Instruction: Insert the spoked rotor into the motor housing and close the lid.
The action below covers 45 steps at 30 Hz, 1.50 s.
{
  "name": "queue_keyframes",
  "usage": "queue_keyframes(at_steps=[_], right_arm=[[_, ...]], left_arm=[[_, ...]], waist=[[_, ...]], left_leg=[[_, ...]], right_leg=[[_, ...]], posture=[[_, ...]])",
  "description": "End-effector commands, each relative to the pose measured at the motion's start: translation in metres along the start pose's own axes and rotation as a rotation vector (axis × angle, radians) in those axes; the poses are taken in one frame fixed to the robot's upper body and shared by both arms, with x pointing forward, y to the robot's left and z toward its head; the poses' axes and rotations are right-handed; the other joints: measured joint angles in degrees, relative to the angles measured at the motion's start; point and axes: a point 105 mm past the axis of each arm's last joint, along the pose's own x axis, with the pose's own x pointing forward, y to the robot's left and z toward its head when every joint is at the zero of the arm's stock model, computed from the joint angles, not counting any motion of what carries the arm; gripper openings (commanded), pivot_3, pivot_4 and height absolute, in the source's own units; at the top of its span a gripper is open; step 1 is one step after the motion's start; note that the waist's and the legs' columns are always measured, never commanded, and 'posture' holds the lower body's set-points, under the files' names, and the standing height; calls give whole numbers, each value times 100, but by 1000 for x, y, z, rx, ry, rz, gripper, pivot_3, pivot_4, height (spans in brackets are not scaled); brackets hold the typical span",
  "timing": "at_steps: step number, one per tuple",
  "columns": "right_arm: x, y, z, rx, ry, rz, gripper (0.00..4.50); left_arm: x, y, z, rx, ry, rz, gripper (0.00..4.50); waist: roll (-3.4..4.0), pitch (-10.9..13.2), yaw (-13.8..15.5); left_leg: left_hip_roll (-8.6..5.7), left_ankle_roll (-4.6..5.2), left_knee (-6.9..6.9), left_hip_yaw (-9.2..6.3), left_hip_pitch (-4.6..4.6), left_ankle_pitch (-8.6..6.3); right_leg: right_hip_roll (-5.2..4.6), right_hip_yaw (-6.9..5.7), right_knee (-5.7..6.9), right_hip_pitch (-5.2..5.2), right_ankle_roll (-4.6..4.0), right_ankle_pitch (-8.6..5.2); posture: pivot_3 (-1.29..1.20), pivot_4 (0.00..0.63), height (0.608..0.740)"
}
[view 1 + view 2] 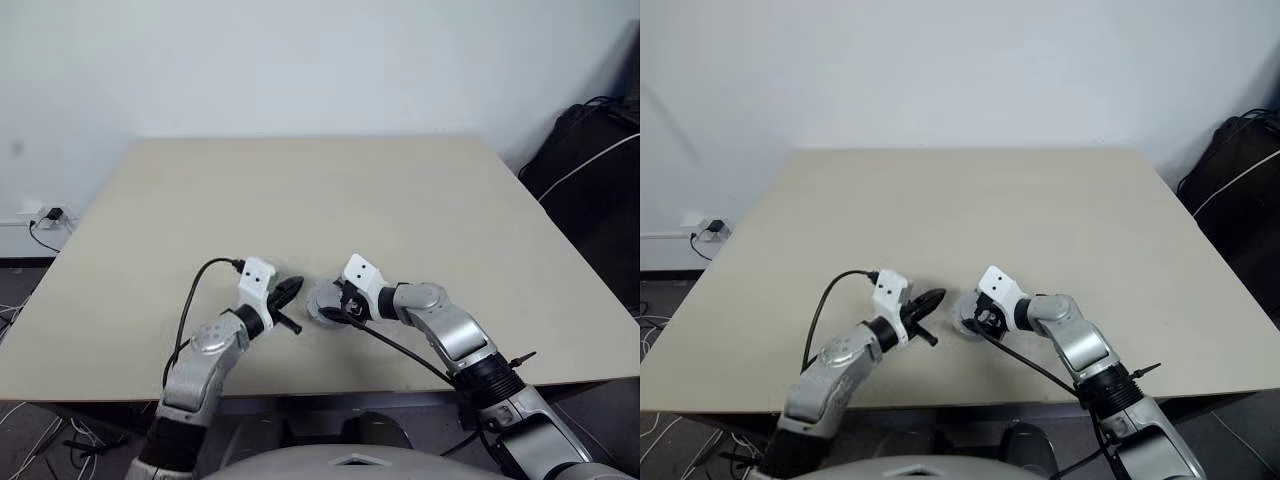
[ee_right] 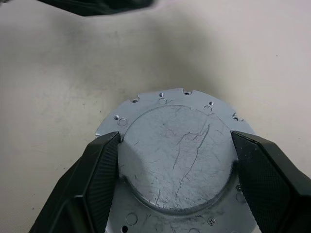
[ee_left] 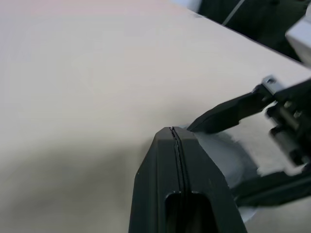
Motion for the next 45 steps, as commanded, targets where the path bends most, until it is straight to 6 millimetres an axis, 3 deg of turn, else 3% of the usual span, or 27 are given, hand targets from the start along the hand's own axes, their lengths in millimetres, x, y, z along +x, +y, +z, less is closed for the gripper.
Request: queue_keyframes(at_steps=[1,10,15,31,32,33,35,45], right_arm=[[-1,-4,-23,28,101,-33,3251],[-4,-2,-21,26,94,-38,3251],[-3,-1,-19,17,88,-34,3251],[-7,2,-23,18,98,-18,3251],[-9,1,-24,22,102,-23,3251],[-12,0,-25,21,111,-30,3992],[-18,-1,-28,-5,132,-31,4477],[-68,0,-10,9,42,-42,4477]], left_arm=[[8,2,1,-88,40,-25,0],[20,-3,-6,-208,147,-41,0],[20,-3,-21,-227,250,-20,0],[23,-21,-26,-276,298,-85,0],[23,-21,-26,-275,298,-85,0],[23,-21,-26,-275,297,-84,0],[23,-20,-26,-273,296,-80,0],[18,-19,-31,-269,306,-74,0]], waist=[[-2,0,-2],[-15,4,-1],[-16,4,3],[-19,0,27],[-18,0,36],[-19,0,46],[-20,0,57],[-34,9,112]], left_leg=[[0,-2,0,0,0,1],[-1,-9,1,-1,-1,6],[-1,-10,0,-3,-1,6],[-4,-7,-2,-4,-2,4],[-5,-6,-2,-4,-2,3],[-6,-5,-2,-4,-3,2],[-7,-1,-3,-4,-4,0],[-9,11,-6,-5,-12,-8]], right_leg=[[0,-1,0,0,0,0],[1,1,-2,2,0,0],[0,1,-3,2,-1,0],[-6,3,-8,2,-1,0],[-6,3,-9,2,-1,0],[-8,3,-9,2,-1,0],[-9,3,-14,3,-1,0],[-13,1,-22,-2,1,-2]], posture=[[0,0,740],[0,0,740],[0,0,740],[0,0,740],[0,0,740],[0,0,740],[0,0,740],[0,0,740]])
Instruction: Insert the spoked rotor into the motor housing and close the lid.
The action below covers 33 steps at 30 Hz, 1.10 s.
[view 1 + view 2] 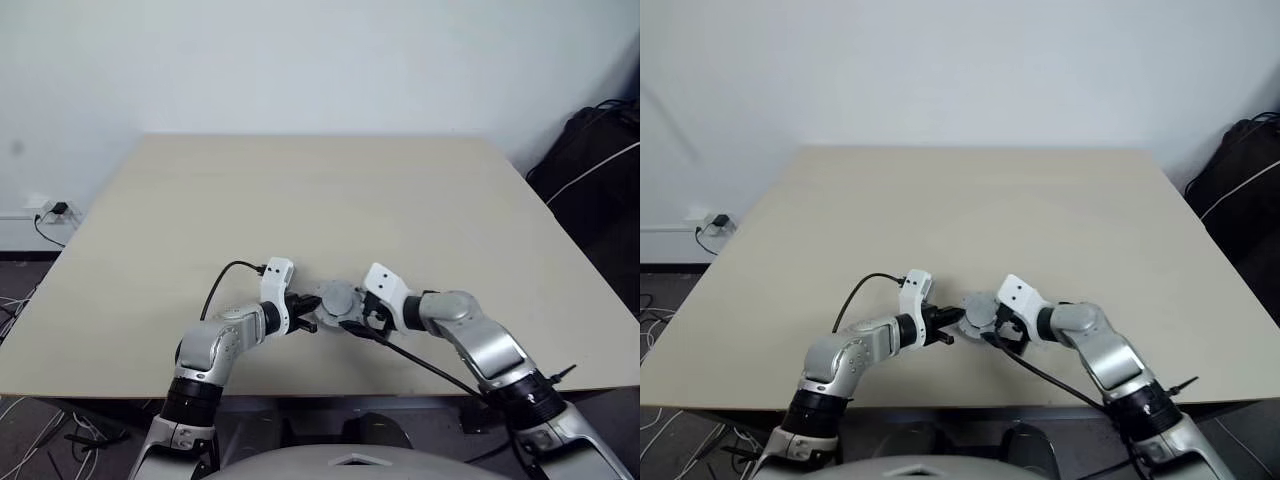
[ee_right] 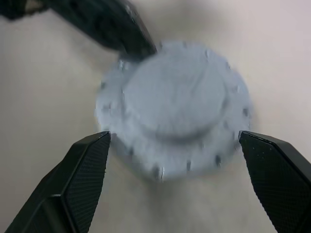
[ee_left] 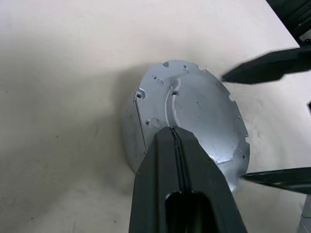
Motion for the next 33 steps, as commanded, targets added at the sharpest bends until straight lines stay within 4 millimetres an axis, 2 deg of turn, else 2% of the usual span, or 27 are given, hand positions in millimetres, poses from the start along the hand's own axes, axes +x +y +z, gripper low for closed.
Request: queue_keyframes(at_steps=[1,6,9,13,17,23,28,33], right_arm=[[-23,-3,17,17,-83,-14,4477],[-38,-17,24,153,-192,-114,4477],[-31,-35,15,353,-213,-239,4477],[-15,-38,10,606,-226,-274,4477],[-3,-43,16,849,-287,-274,4477],[4,-39,25,974,-304,-212,4477],[10,-38,18,1083,-264,-197,4477],[18,-22,17,1139,-223,-79,4477]], left_arm=[[0,-4,-3,4,10,-15,0],[0,-6,-4,12,14,-22,0],[2,-6,-4,14,15,-25,0],[2,-6,-5,24,16,-24,0],[2,-5,-4,33,11,-19,0],[2,-4,-4,41,4,-14,0],[2,-3,-3,43,-3,-13,0],[2,-4,-3,44,-7,-12,0]], waist=[[-2,8,-1],[-11,14,-5],[-13,16,-2],[-6,18,-1],[9,14,1],[23,15,2],[34,14,-14],[37,13,-22]], left_leg=[[0,0,0,0,-3,0],[2,22,-2,0,-6,-13],[2,22,-2,-1,-6,-13],[0,-2,-6,0,-10,1],[-1,-8,-7,2,-26,5],[-13,-9,-10,2,-35,5],[-13,-10,-11,4,-35,6],[-13,-10,-12,4,-35,6]], right_leg=[[0,0,0,-3,0,0],[1,-2,1,-9,0,-1],[1,-2,1,-8,0,-1],[0,1,1,-13,-1,0],[0,3,4,-28,-3,2],[-1,12,5,-39,-2,4],[-1,13,7,-42,-1,4],[0,12,7,-42,-1,3]], posture=[[0,0,740],[0,0,740],[0,0,740],[0,0,740],[0,0,740],[0,0,740],[0,0,740],[0,0,740]])
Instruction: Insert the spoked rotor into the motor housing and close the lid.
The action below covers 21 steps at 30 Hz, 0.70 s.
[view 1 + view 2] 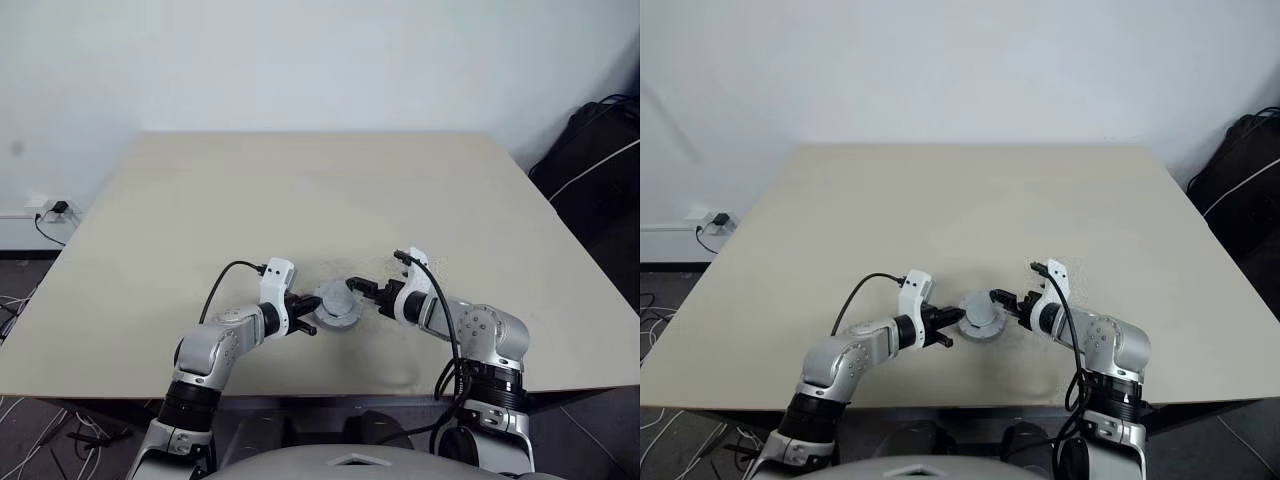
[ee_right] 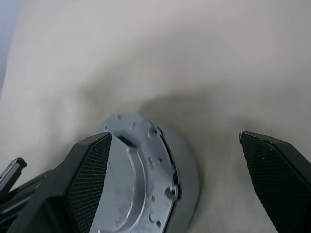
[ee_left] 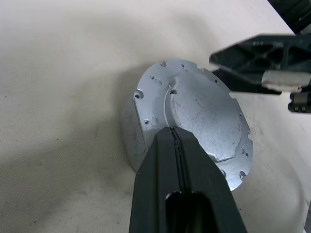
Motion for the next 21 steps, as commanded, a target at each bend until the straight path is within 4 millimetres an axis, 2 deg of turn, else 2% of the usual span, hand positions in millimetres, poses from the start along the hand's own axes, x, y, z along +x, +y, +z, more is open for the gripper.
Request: queue_keyframes(at_steps=[1,7,10,16,21], right_arm=[[2,16,-4,36,44,102,4477],[4,25,-22,142,145,184,4477],[2,37,-27,201,173,284,4477],[1,45,-24,270,152,373,4477],[0,41,-18,325,98,413,4477]], left_arm=[[3,-3,-4,2,16,-6,0],[3,-2,-4,4,14,-5,0],[3,-2,-4,5,13,-7,0],[3,-2,-5,6,15,-7,0],[2,-1,-5,7,16,-4,0]], waist=[[1,0,-6],[3,-2,-20],[3,-2,-31],[5,-2,-108],[9,2,-111]], left_leg=[[0,0,0,0,0,0],[1,0,0,0,0,0],[1,1,0,0,0,-1],[3,1,-9,0,0,-1],[6,0,-9,1,0,0]], right_leg=[[0,0,0,0,0,0],[0,0,1,0,0,0],[1,0,0,0,0,0],[4,-1,4,-7,-1,0],[7,-1,4,-9,-1,-1]], posture=[[0,0,740],[0,0,740],[0,0,740],[0,0,740],[0,0,740]])
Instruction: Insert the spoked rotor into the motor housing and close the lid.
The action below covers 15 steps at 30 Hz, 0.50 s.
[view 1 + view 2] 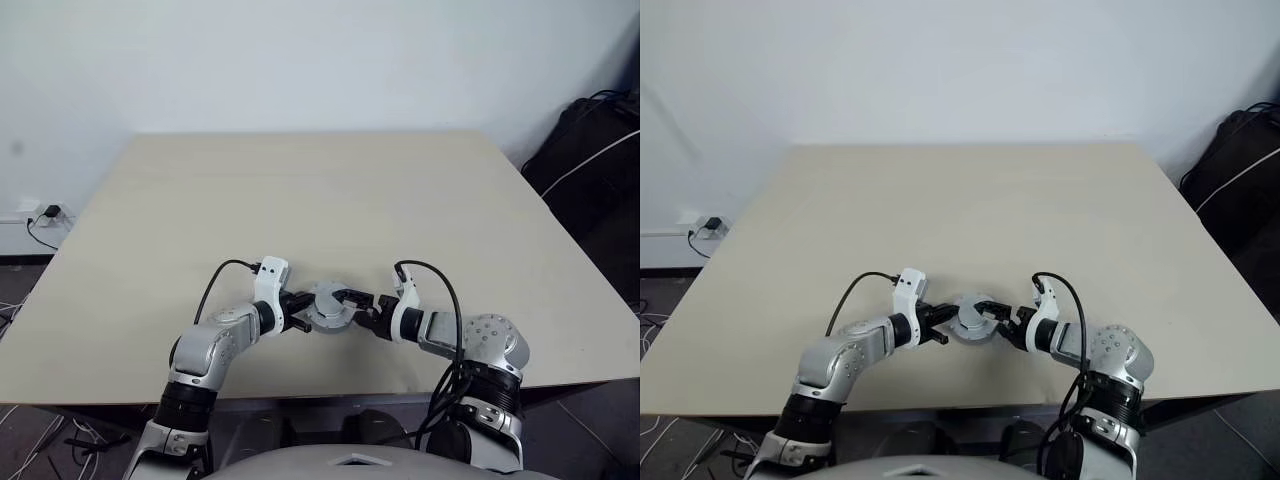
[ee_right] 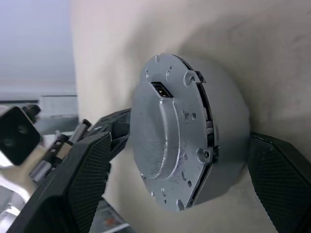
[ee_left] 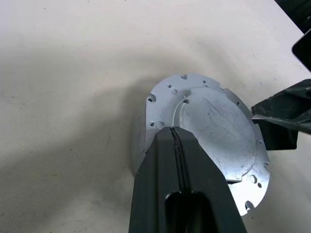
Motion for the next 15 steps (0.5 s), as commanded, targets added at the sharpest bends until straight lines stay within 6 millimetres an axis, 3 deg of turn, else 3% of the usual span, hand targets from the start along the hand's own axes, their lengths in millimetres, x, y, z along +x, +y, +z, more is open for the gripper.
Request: queue_keyframes(at_steps=[1,12,15], right_arm=[[6,25,3,-1,-10,164,4477],[13,7,-8,10,42,134,4477],[16,-1,-9,11,51,123,3890]], left_arm=[[6,-10,-7,-5,32,-41,0],[6,-10,-9,-2,37,-40,0],[6,-10,-9,-2,37,-40,0]], waist=[[1,1,1],[3,1,-26],[1,1,-55]], left_leg=[[0,0,0,0,0,0],[0,1,-2,0,-1,-1],[0,1,0,0,0,0]], right_leg=[[0,1,0,0,0,0],[0,0,-1,-1,-1,-1],[0,1,-2,1,-1,-1]], posture=[[0,0,740],[0,0,740],[0,0,740]])
